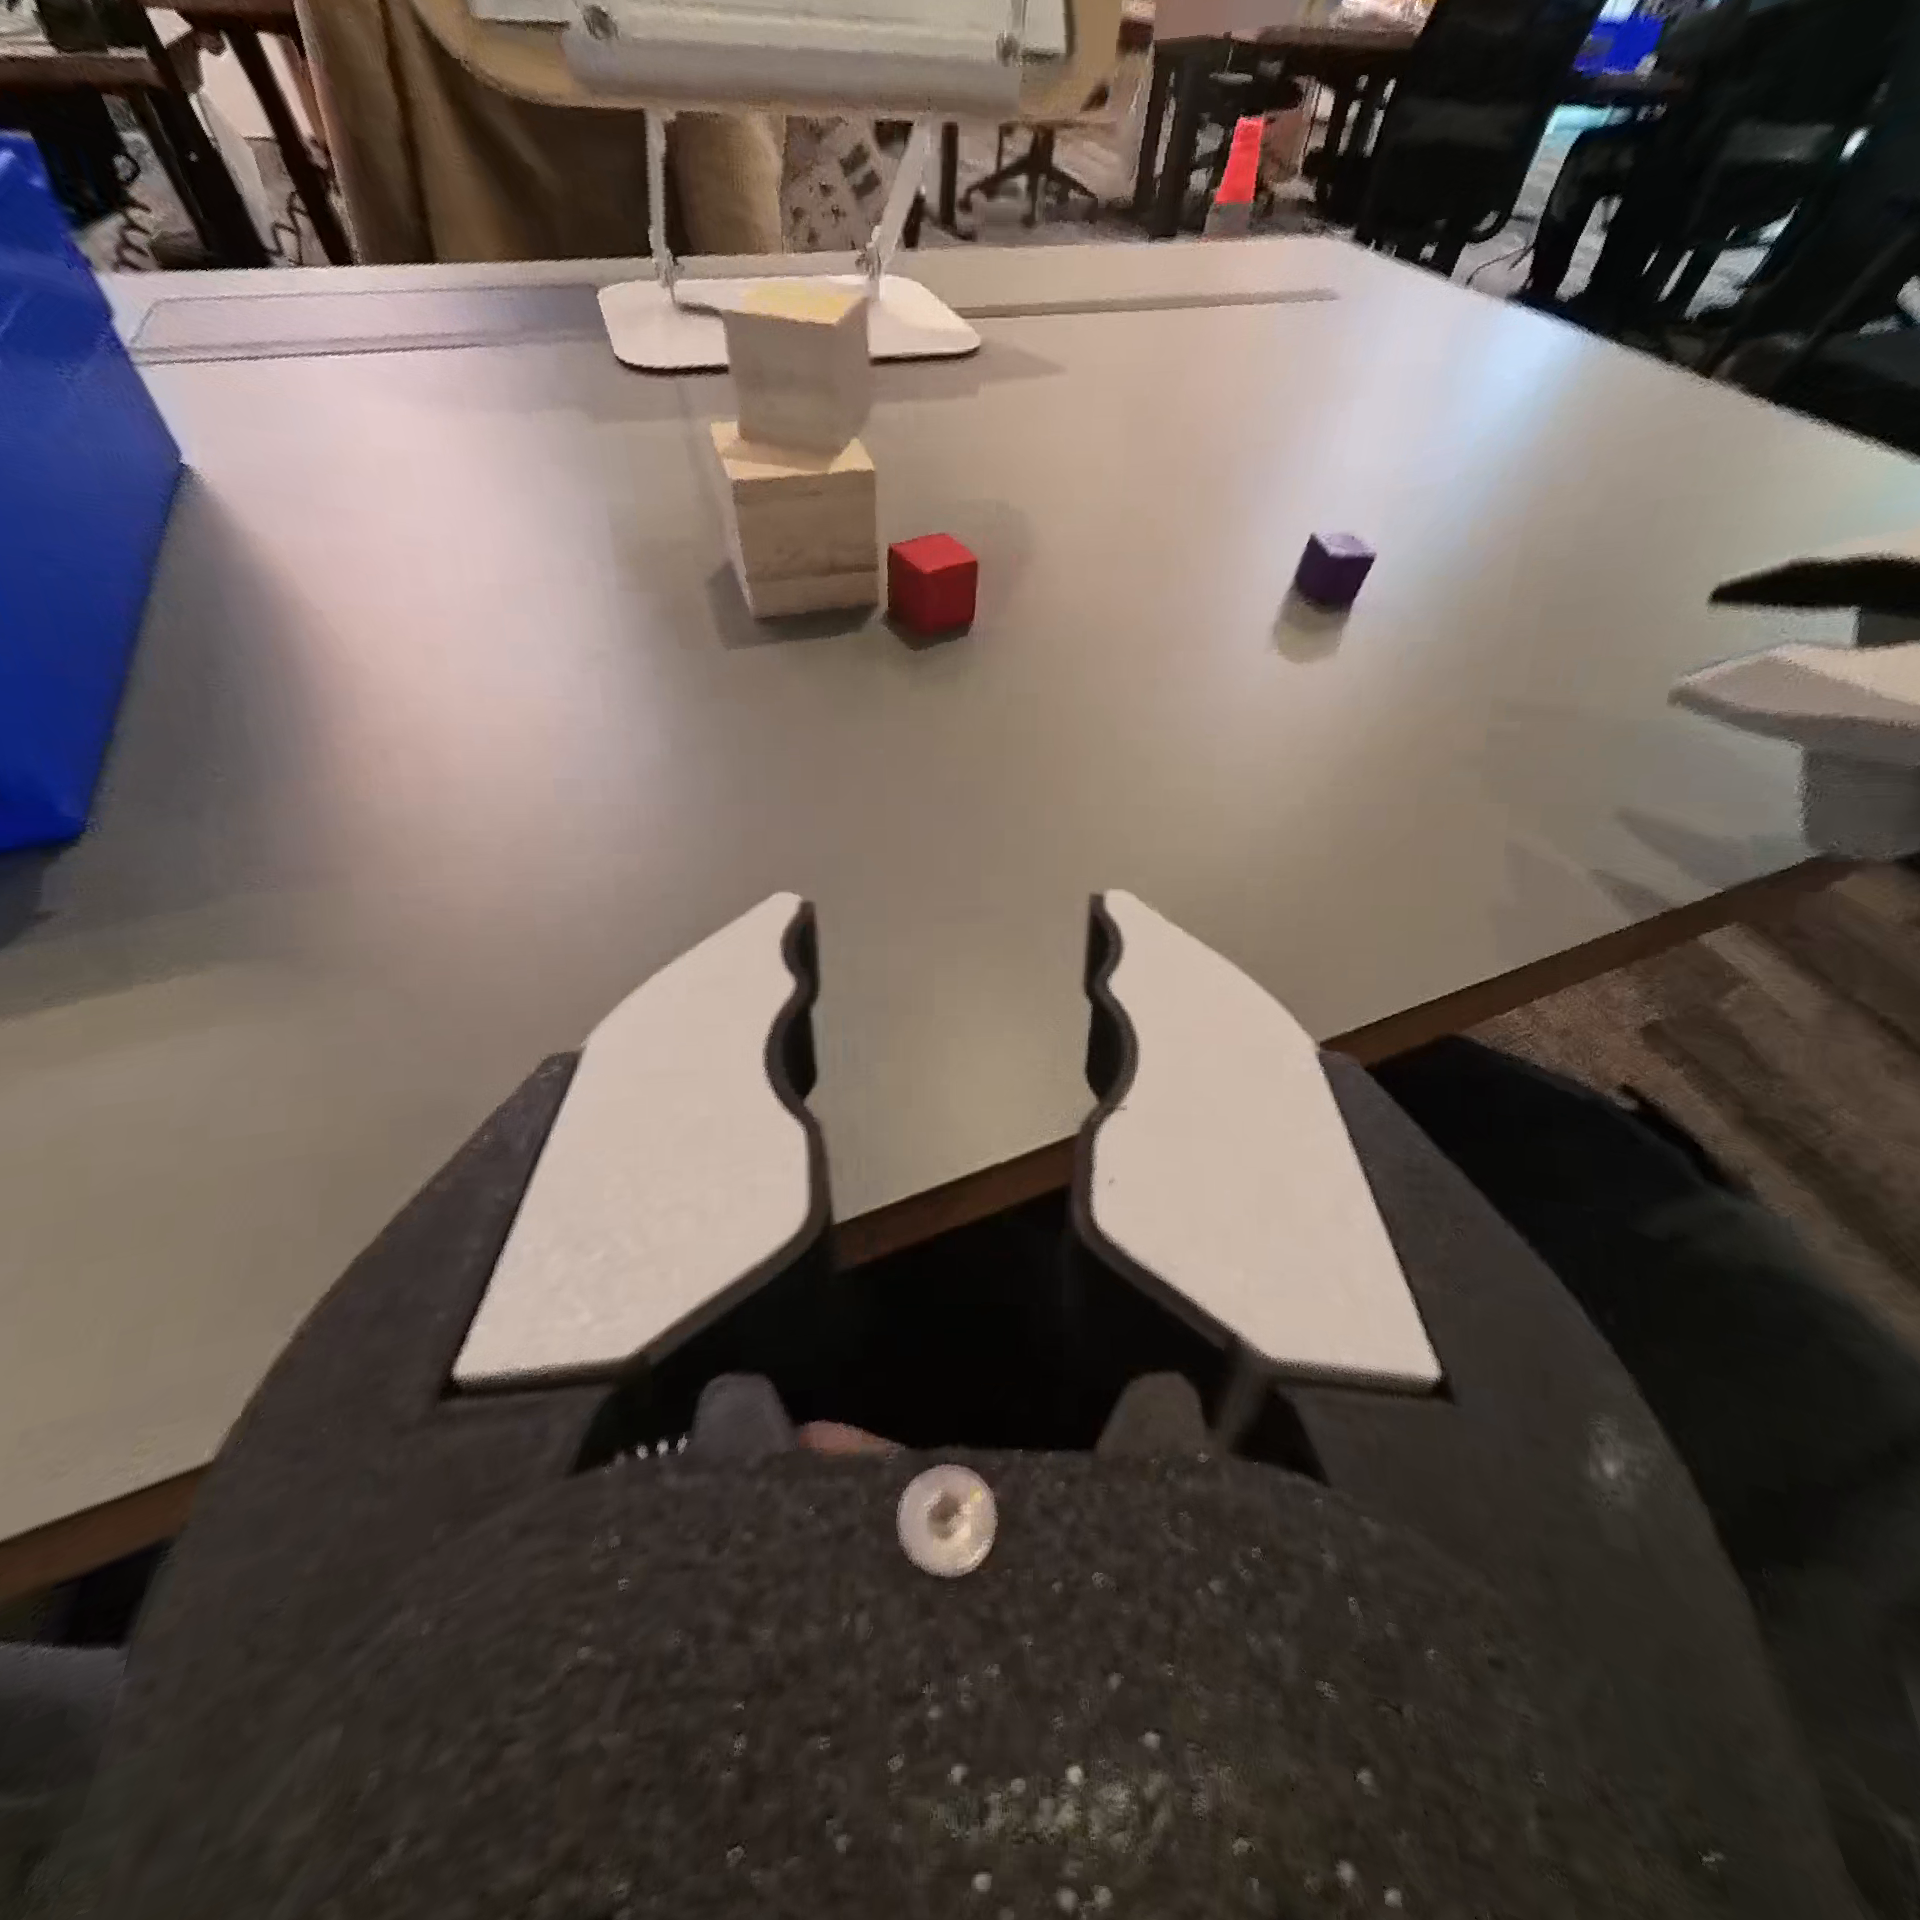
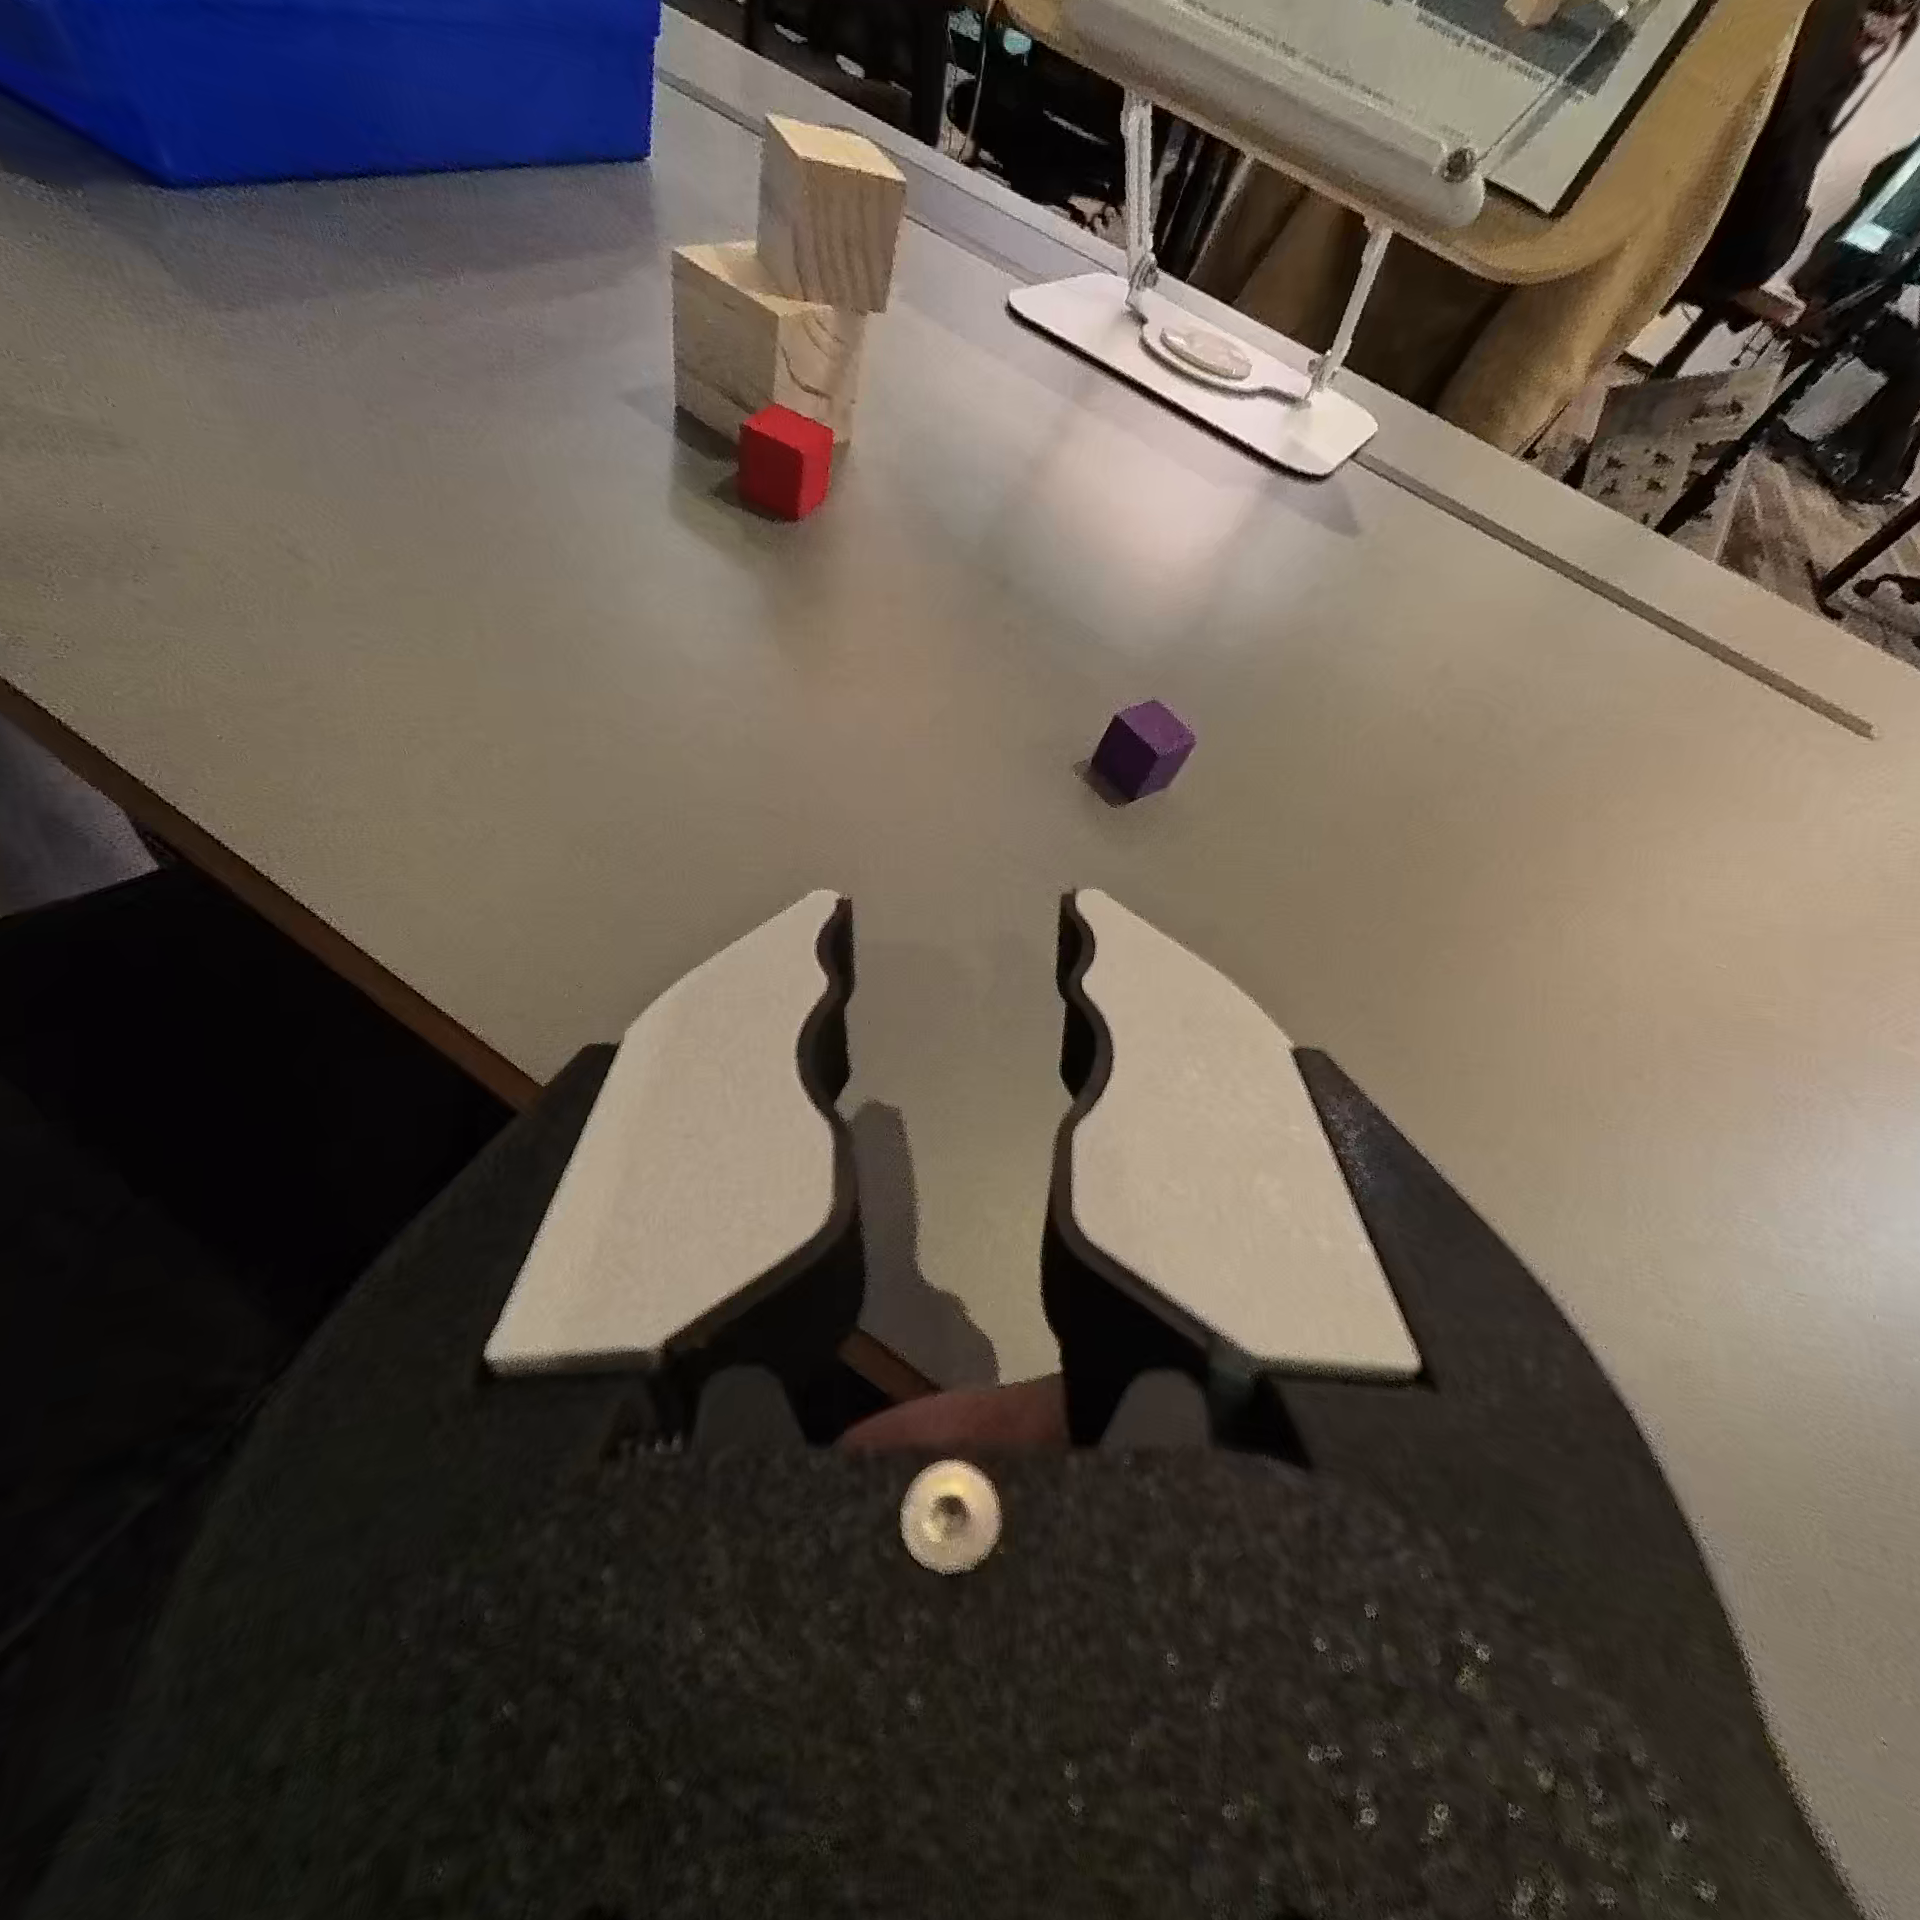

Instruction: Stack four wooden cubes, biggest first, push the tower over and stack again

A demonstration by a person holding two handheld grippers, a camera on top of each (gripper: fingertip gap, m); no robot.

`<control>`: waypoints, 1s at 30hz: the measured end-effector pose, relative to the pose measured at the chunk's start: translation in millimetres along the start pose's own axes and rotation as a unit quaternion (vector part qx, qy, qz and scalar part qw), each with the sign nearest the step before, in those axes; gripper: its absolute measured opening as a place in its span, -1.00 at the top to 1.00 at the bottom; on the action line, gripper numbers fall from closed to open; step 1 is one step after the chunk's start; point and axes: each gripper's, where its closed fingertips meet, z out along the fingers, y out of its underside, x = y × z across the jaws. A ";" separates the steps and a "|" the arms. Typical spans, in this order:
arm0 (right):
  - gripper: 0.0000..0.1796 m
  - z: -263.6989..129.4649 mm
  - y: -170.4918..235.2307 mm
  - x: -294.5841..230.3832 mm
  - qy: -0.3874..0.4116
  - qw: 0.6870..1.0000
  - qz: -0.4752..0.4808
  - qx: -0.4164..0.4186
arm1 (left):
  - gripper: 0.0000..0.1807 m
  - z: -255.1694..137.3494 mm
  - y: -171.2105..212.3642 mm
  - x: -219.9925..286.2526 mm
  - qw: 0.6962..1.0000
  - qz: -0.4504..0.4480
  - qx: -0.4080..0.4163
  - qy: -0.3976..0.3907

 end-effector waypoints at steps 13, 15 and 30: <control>0.57 -1.8 11.0 7.1 0.005 1.000 0.002 -0.015 | 0.37 16.6 20.5 13.5 0.999 0.017 -0.032 0.007; 0.57 -1.5 11.3 7.0 0.005 1.000 0.000 -0.016 | 0.37 17.9 23.2 15.0 0.999 0.023 -0.037 0.007; 0.58 1.5 15.9 5.4 -0.005 1.000 -0.006 -0.029 | 0.21 120.3 -77.7 -34.9 0.987 0.130 -0.096 -0.007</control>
